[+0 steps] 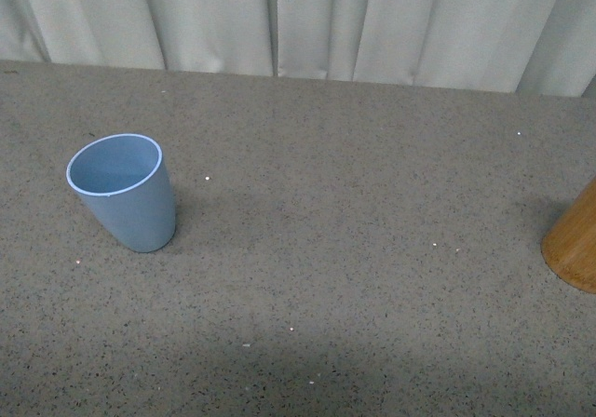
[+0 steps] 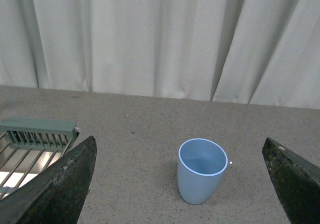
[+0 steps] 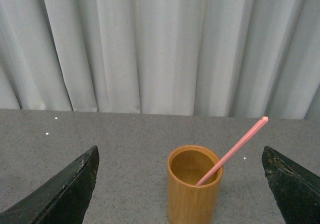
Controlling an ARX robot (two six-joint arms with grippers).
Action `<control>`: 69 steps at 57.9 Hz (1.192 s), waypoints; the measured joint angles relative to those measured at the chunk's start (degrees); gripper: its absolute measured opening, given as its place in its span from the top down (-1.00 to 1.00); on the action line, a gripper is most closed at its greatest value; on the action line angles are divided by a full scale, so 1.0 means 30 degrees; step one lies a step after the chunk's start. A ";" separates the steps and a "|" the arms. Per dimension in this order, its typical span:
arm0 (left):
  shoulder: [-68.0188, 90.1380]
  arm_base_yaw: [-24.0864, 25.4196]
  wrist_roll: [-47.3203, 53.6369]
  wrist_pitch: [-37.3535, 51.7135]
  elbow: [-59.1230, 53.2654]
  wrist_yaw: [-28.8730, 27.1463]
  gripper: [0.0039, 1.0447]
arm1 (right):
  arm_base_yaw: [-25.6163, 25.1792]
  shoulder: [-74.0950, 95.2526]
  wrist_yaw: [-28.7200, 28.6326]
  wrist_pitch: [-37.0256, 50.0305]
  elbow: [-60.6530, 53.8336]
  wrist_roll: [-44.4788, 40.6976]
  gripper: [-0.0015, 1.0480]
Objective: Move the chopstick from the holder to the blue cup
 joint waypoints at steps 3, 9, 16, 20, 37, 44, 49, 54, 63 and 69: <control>0.0000 0.0000 0.0000 0.0000 0.0000 0.0000 -0.88 | 0.0000 0.0000 -0.0007 0.0000 0.0000 0.0000 -0.81; 0.0000 0.0000 0.0000 0.0000 0.0000 0.0000 -0.88 | 0.0000 0.0000 0.0000 0.0000 0.0000 0.0000 -0.81; 0.0000 0.0000 0.0000 0.0000 0.0000 0.0000 -0.88 | 0.0000 0.0000 -0.0007 0.0000 0.0000 0.0000 -0.81; 0.0000 0.0000 0.0000 0.0000 0.0000 0.0000 -0.88 | 0.0000 0.0007 -0.0007 0.0000 0.0000 0.0000 -0.81; 0.0000 0.0000 0.0000 0.0000 0.0000 0.0000 -0.88 | 0.0000 0.0007 -0.0007 0.0000 0.0000 0.0000 -0.81; 0.0000 0.0000 0.0000 0.0000 0.0000 0.0000 -0.88 | 0.0000 0.0007 0.0000 0.0000 0.0000 0.0000 -0.81; 0.0000 0.0000 0.0000 0.0000 0.0000 0.0000 -0.88 | 0.0000 0.0007 -0.0007 0.0000 0.0000 0.0000 -0.81; 0.0000 0.0000 0.0000 0.0000 0.0000 0.0000 -0.88 | 0.0000 0.0000 -0.0007 0.0000 0.0000 0.0000 -0.81; 0.0000 0.0000 0.0000 0.0000 0.0000 0.0000 -0.88 | 0.0000 0.0007 0.0000 0.0000 0.0000 0.0000 -0.81; 0.0000 0.0000 0.0000 0.0000 0.0000 0.0000 -0.88 | 0.0000 0.0007 -0.0007 0.0000 0.0000 0.0000 -0.81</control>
